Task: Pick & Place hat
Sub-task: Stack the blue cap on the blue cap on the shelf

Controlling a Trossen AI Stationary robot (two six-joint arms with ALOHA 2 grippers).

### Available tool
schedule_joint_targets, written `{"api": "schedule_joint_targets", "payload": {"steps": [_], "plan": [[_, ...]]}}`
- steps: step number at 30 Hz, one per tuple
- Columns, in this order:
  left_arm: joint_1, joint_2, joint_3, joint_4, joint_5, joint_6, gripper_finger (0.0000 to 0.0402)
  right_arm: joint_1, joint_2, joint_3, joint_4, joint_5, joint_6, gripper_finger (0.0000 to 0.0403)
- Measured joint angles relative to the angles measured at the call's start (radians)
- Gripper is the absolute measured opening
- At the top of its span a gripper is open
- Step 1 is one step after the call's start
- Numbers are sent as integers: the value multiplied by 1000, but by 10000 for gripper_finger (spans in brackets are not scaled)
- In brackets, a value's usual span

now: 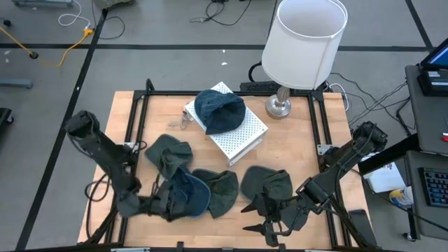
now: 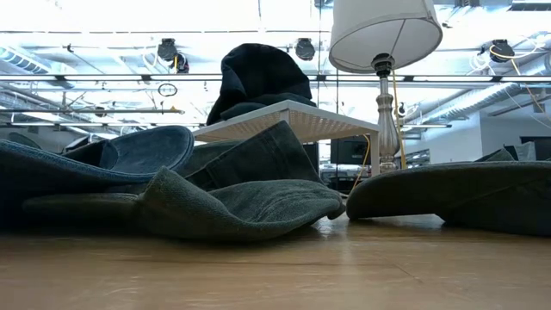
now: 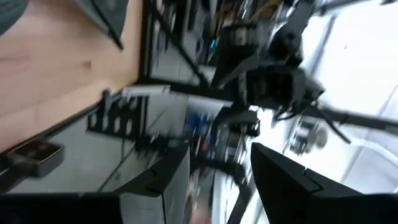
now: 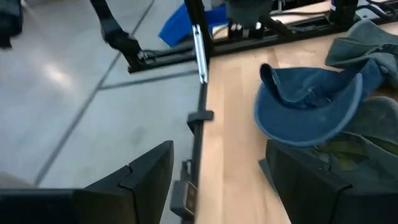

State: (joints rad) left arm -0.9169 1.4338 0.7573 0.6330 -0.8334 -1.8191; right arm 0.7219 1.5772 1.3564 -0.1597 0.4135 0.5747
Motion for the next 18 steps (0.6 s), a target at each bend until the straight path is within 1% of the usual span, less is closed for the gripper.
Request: {"api": "schedule_joint_targets", "payload": {"steps": [5,8,13,18], "plan": [[-64,133,128,-5,-253,25,171,0,0,-16,65,0,48,251],[-85,214,198,-6,-384,19,171,0,0,-22,97,0,64,251],[-107,352,306,-7,-525,-22,170,0,0,-23,121,-2,135,251],[-108,480,401,-9,-630,-68,170,0,0,-23,137,-54,117,251]]}}
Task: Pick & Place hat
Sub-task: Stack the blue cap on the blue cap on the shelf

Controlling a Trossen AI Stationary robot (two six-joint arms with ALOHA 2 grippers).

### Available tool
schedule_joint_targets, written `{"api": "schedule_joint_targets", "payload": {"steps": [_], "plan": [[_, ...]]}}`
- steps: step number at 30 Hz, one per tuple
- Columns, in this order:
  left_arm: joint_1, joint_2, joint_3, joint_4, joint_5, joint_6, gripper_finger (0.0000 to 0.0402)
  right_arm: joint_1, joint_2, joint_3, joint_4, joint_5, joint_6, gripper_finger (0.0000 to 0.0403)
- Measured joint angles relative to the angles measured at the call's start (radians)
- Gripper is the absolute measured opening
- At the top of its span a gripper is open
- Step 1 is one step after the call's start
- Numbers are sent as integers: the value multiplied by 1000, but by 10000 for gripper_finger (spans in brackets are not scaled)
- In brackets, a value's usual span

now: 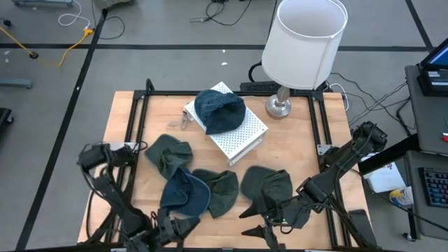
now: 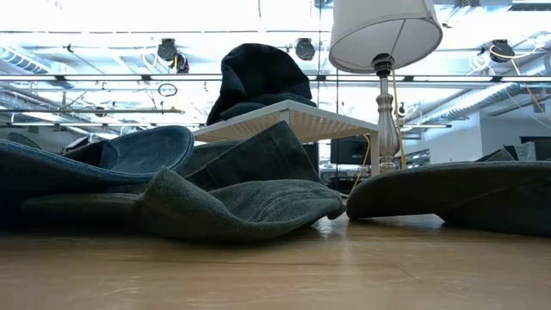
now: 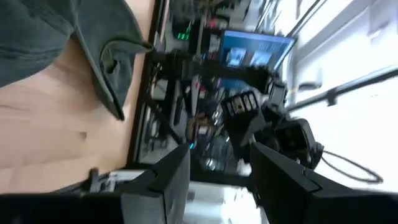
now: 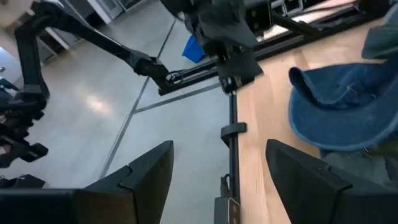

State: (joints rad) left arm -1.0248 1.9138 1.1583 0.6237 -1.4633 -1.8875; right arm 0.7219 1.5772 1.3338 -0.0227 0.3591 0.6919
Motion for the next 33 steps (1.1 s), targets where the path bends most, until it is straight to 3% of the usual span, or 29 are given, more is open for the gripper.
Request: {"api": "schedule_joint_targets", "payload": {"steps": [6,10,17,21,33], "plan": [[15,107,49,0,-105,-90,170,0,0,0,-4,-16,-85,251],[48,151,54,0,-97,-151,170,0,0,0,-4,-48,-150,251],[117,197,54,-126,97,-344,170,0,0,0,-5,-50,-239,251],[143,197,53,-271,275,-495,170,0,0,0,-4,-51,-269,251],[138,196,53,-411,551,-527,170,0,0,0,-5,-50,-267,251]]}}
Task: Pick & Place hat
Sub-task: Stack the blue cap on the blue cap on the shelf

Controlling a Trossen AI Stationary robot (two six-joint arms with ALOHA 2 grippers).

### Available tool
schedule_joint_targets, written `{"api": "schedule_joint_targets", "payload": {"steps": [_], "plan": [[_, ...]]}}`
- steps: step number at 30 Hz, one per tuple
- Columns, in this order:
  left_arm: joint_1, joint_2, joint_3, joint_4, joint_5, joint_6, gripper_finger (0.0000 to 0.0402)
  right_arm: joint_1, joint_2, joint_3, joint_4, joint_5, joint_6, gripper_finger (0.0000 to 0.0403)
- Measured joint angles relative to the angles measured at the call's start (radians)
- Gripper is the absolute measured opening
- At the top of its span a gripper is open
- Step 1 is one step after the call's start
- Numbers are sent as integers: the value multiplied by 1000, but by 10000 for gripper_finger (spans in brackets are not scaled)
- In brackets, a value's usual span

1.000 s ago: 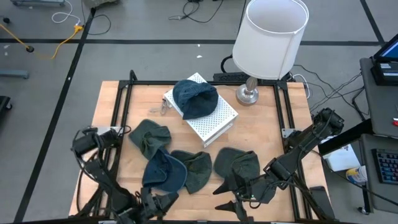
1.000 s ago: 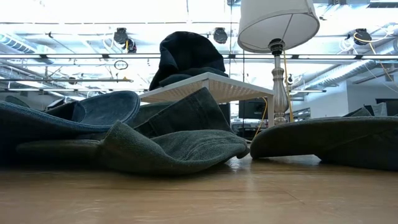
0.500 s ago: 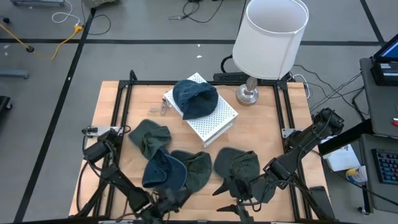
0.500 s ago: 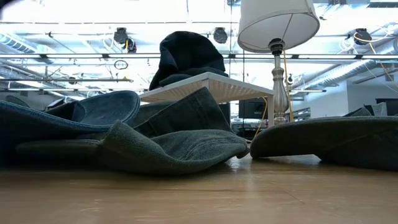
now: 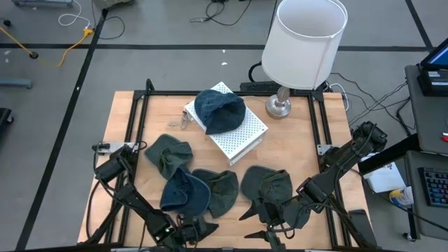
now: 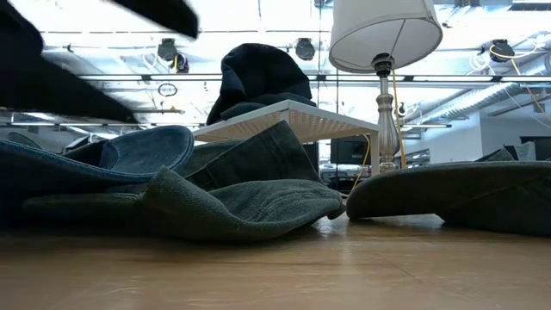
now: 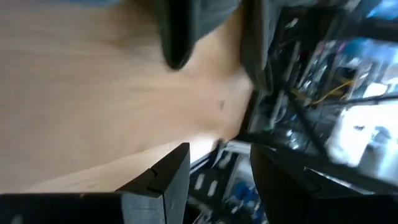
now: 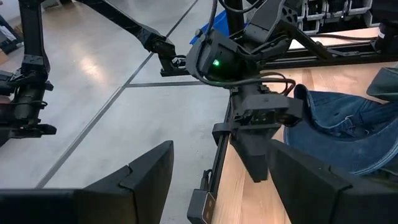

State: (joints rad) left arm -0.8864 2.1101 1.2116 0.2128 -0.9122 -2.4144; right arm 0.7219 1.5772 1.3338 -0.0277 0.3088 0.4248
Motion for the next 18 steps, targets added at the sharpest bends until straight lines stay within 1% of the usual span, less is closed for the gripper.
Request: {"api": "schedule_joint_targets", "payload": {"steps": [6,8,11,13,16,18], "plan": [[-31,0,0,-8,11,108,170,0,0,0,0,0,0,251],[-40,0,0,16,70,128,170,0,0,0,0,1,0,251],[-44,0,0,62,198,130,170,0,0,0,0,1,0,251],[-45,0,0,97,258,123,170,0,0,0,1,2,5,251],[-44,-1,0,101,263,51,170,0,0,0,1,10,29,251],[-43,-1,-1,112,263,-12,170,0,0,0,1,35,51,251]]}}
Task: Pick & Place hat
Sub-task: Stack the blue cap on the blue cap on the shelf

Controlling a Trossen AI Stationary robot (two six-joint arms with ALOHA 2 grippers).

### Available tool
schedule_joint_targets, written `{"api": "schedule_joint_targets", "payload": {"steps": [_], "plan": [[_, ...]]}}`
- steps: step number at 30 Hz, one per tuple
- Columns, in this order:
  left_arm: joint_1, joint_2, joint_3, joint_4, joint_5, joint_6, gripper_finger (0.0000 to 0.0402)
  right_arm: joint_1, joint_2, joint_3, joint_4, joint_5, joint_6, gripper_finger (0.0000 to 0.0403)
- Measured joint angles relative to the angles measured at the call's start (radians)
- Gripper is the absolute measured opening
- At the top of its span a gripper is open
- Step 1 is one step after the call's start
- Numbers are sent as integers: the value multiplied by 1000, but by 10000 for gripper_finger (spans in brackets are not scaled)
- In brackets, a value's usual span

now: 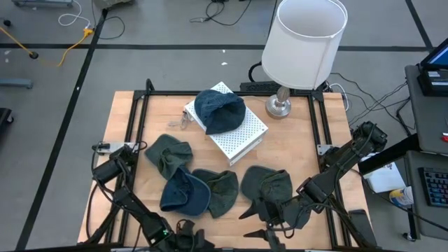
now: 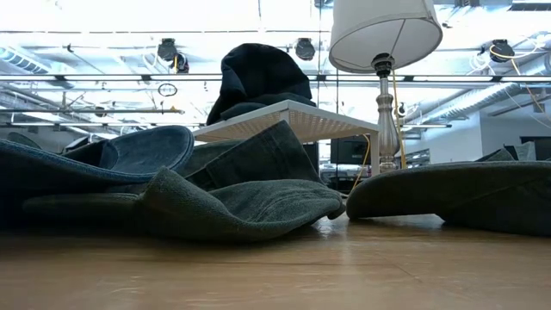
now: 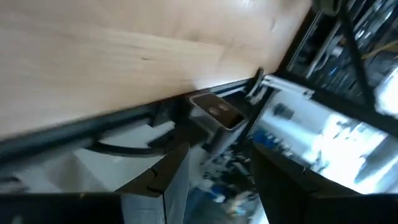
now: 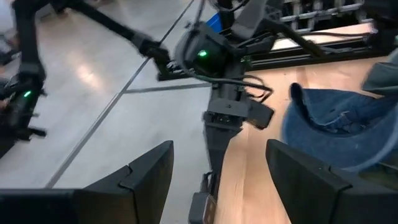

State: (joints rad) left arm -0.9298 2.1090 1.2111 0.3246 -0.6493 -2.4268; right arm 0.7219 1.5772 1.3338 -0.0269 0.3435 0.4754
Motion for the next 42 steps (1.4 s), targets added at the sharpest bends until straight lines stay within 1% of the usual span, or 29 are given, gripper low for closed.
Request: {"api": "schedule_joint_targets", "payload": {"steps": [2,4,6,8,10,12,15,18,24,30,37,40,42], "plan": [[-4,0,0,3,-31,-38,170,0,0,0,2,26,18,251],[-14,0,0,-4,-74,-56,170,0,0,0,4,28,36,251],[-23,0,1,-44,-139,-99,170,-1,0,0,3,28,44,251],[-35,0,0,-118,-227,-149,170,0,0,0,3,28,47,251],[-45,0,-1,-164,-315,-164,170,0,0,0,1,28,47,251],[-48,0,0,-193,-353,-159,170,0,0,0,1,28,47,251],[-41,0,0,-267,-354,-162,170,0,0,0,1,29,43,251],[-28,0,0,-347,-346,-199,170,0,0,0,1,29,48,251],[9,-6,5,-449,-253,-249,170,0,0,0,1,27,61,251],[22,-7,5,-507,-189,-278,170,0,0,0,1,22,62,251],[23,-5,3,-612,-216,-281,170,0,0,0,1,19,44,251],[26,-9,3,-632,-215,-282,170,0,0,0,0,18,34,251],[26,-17,2,-674,-210,-281,170,0,0,0,0,18,35,251]]}}
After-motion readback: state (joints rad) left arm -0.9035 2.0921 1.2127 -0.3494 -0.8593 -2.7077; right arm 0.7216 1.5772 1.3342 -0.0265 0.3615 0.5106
